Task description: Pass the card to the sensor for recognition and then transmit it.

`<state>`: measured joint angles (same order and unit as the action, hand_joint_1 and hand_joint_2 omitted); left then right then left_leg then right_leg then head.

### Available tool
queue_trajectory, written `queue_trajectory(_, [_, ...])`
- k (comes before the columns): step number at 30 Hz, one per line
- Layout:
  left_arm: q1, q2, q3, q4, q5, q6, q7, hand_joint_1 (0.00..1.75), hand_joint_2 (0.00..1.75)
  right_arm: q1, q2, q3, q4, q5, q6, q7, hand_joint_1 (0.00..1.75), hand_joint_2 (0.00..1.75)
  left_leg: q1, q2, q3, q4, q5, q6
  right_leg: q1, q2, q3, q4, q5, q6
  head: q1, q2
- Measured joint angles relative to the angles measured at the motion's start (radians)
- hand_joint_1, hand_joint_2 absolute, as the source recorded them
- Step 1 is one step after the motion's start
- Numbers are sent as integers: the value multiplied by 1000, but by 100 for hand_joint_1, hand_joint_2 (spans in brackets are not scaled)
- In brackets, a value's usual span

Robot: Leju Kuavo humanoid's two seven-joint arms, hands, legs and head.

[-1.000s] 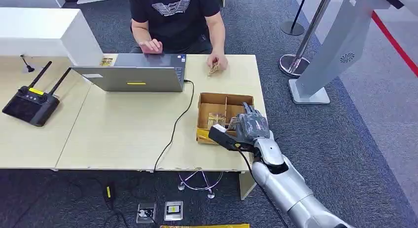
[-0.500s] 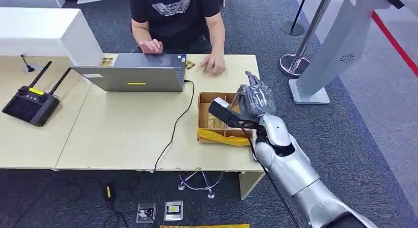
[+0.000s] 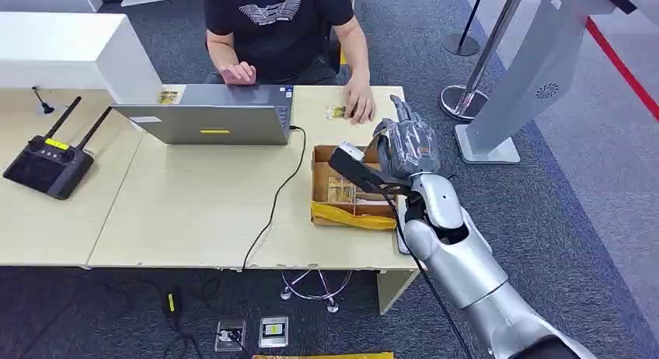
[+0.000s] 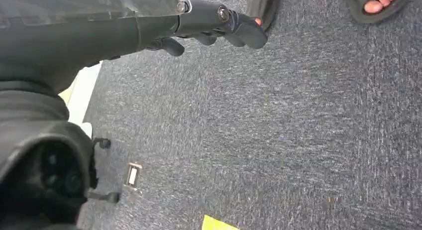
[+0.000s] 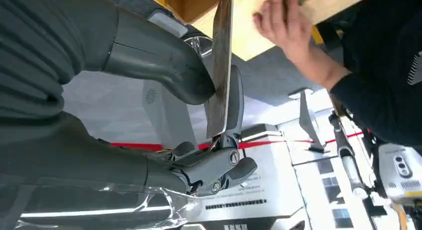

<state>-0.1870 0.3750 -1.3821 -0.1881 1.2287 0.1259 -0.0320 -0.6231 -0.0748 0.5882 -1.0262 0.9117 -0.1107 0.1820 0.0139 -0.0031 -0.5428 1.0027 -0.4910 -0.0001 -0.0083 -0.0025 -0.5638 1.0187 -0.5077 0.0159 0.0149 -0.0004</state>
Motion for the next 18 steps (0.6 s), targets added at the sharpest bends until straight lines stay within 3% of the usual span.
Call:
queue_trajectory(8, [0,-5,-8,0,-11,6,-7,0,0,-41,32,0,72,-2,-80,-37,175,175,0,0,0,0,0,0,0,0,0,0,0,0,0,0])
queue_trajectory(18, [-1,-10,-9,0,-11,10,-16,0,0,-97,85,0,177,-2,-87,-49,175,175,0,0,0,0,0,0,0,0,0,0,0,0,0,0])
